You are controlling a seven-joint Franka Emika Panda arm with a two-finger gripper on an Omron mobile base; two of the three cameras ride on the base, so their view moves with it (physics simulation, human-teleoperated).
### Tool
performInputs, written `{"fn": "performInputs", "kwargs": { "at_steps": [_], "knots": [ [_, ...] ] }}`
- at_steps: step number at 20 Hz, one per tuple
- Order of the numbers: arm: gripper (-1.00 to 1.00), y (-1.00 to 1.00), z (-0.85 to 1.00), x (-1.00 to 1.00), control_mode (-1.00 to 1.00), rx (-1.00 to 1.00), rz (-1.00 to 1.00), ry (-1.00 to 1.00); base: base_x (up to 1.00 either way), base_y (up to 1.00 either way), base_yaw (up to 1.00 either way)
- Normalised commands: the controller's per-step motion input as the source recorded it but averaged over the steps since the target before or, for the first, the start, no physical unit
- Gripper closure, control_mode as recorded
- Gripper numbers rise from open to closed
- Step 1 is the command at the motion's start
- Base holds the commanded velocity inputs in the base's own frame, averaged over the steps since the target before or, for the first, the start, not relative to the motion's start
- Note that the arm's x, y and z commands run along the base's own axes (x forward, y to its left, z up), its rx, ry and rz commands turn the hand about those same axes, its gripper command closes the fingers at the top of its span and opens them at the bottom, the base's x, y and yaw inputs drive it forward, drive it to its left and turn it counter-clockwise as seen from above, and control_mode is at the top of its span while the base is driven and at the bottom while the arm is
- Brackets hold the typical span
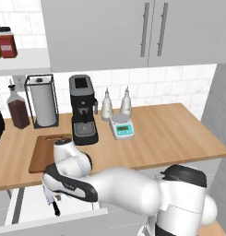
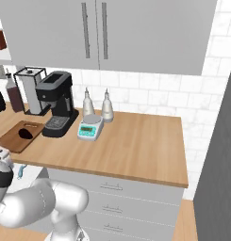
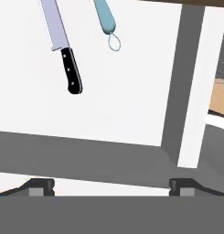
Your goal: Place the appropriate cutting tool for cutting the avocado skin on the cutting board.
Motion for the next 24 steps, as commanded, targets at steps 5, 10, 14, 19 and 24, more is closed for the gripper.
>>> {"fn": "performInputs", "kwargs": {
  "at_steps": [5, 10, 14, 19, 24],
  "knots": [
    [-1.00, 0.09, -0.72, 0.20, -1.00, 0.00, 0.00, 0.12, 0.00, 0.00, 0.00],
    [-1.00, 0.08, -0.53, 0.01, -1.00, 0.00, 0.00, 0.12, 0.00, 0.00, 0.00],
    [-1.00, 0.09, -0.37, -0.01, -1.00, 0.00, 0.00, 0.14, 0.00, 0.00, 0.00],
    [-1.00, 0.02, -0.13, -0.24, -1.00, 0.00, 0.00, 0.15, 0.00, 0.00, 0.00],
    [-1.00, 0.00, -0.10, -0.57, -1.00, 0.00, 0.00, 0.15, 0.00, 0.00, 0.00]
  ]
}}
